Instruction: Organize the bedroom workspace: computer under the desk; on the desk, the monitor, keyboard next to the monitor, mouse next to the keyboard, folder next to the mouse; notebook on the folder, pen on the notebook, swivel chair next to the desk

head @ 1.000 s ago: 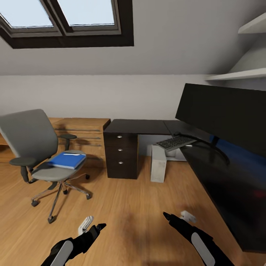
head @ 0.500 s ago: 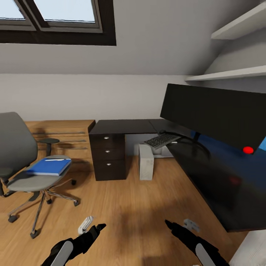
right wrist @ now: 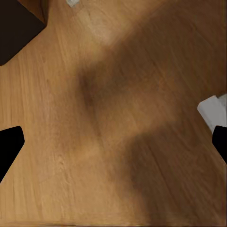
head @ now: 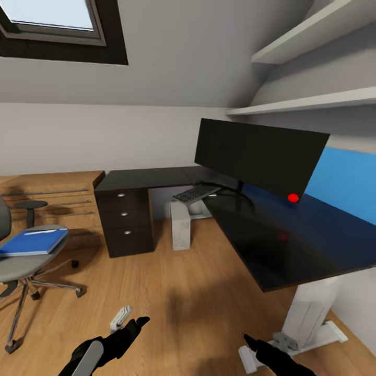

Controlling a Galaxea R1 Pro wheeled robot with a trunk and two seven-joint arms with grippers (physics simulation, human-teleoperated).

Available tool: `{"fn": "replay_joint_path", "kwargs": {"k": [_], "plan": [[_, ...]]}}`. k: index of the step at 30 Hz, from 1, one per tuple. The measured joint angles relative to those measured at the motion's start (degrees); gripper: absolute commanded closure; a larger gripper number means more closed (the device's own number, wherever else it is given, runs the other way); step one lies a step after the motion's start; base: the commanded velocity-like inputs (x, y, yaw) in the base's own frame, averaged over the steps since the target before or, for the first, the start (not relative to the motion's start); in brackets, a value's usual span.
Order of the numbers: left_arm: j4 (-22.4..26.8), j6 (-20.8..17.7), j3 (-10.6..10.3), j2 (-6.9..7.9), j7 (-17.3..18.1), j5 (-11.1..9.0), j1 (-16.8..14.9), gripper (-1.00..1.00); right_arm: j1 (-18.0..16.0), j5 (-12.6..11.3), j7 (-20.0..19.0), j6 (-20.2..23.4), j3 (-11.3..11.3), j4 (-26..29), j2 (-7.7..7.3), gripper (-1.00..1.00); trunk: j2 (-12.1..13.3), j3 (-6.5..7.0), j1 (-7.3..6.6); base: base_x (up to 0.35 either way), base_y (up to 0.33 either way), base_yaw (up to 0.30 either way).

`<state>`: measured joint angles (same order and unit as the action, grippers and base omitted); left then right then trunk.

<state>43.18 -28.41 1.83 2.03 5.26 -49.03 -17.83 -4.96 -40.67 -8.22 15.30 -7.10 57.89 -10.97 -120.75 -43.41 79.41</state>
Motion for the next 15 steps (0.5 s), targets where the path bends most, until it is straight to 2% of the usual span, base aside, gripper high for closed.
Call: {"fn": "replay_joint_path", "kwargs": {"k": [6, 10, 15], "plan": [[0.0, -0.1, 0.1, 0.02, 0.0, -0.1, 0.0, -1.00, 0.1, 0.0, 0.0, 0.0, -0.2, -0.3, 0.17, -1.00, 0.0, 0.00, 0.00, -0.259, -0.202, -0.298], [0.0, -0.2, 0.3, 0.06, 0.0, -0.4, 0.0, -1.00, 0.1, 0.0, 0.0, 0.0, -0.2, -0.1, 0.19, -1.00, 0.0, 0.00, -0.02, -0.128, -0.095, -0.298], [0.4, -0.6, 0.8, 0.28, 0.1, -3.0, 0.1, -1.00, 0.1, -0.1, 0.1, 0.1, 0.3, 0.3, -0.03, -1.00, 1.6, 0.72, -0.90, -0.040, -0.029, -0.221]]}}
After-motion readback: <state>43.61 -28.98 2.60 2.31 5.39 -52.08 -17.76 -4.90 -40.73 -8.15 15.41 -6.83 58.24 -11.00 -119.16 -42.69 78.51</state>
